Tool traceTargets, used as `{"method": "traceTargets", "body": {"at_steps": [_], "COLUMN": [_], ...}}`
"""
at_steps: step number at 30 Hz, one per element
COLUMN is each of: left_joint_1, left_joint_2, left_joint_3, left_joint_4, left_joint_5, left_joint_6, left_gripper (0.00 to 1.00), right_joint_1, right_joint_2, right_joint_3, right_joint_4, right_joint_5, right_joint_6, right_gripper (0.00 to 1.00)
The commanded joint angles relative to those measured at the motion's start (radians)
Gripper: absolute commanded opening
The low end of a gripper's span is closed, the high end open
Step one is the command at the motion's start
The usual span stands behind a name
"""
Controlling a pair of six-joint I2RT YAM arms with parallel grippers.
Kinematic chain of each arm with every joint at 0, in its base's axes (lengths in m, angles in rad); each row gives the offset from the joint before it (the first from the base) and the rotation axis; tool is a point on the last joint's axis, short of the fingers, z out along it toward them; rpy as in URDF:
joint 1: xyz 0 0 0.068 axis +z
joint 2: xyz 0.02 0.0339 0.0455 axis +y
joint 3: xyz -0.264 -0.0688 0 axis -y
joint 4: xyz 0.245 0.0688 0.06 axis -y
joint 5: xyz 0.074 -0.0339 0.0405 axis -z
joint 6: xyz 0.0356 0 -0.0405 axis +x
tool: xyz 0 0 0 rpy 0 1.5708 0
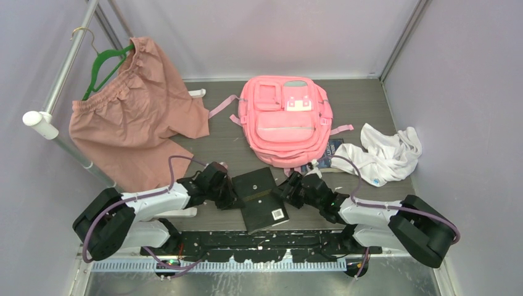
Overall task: Pack the student bag
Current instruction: Adjust the book at the center of the board, then pick up the book from the center of the board.
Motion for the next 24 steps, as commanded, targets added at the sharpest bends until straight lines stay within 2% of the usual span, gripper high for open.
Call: {"method": "traceTargets", "body": {"at_steps": [1,4,9,17,20,24], "left_joint_1": [-0.027,-0.024,-0.011,-0.002,0.0,0.0], "left_joint_2": [0.044,0.084,0.143,0.143,0.121,0.152], "left_joint_3": [0.028,0.019,-0.001,-0.012,0.009,0.05], "left_joint_4": [0.034,0.068,0.23,0.479,0.439,0.368], "left_joint_5": [-0.066,-0.046,0.053,0.163,0.147,0.141], "left_joint_6": [0.041,0.066,0.095,0.104,0.122,0.17], "left_gripper": [0.0,0.0,0.0,0.0,0.0,0.0], "right_joint_1": [0.04,0.041,0.039,0.04,0.041,0.043], "right_joint_2": [0.077,0.084,0.066,0.056,0.082,0.165], "right_joint_3": [-0.02,0.003,0.057,0.037,0.003,-0.01], "right_joint_4": [0.199,0.301,0.323,0.313,0.447,0.741], "right_joint_5": [-0.322,-0.427,-0.573,-0.64,-0.675,-0.737], "right_joint_6": [0.019,0.009,-0.014,-0.01,0.05,0.17], "right_gripper": [0.61,0.6,0.6,0.61,0.61,0.6]}}
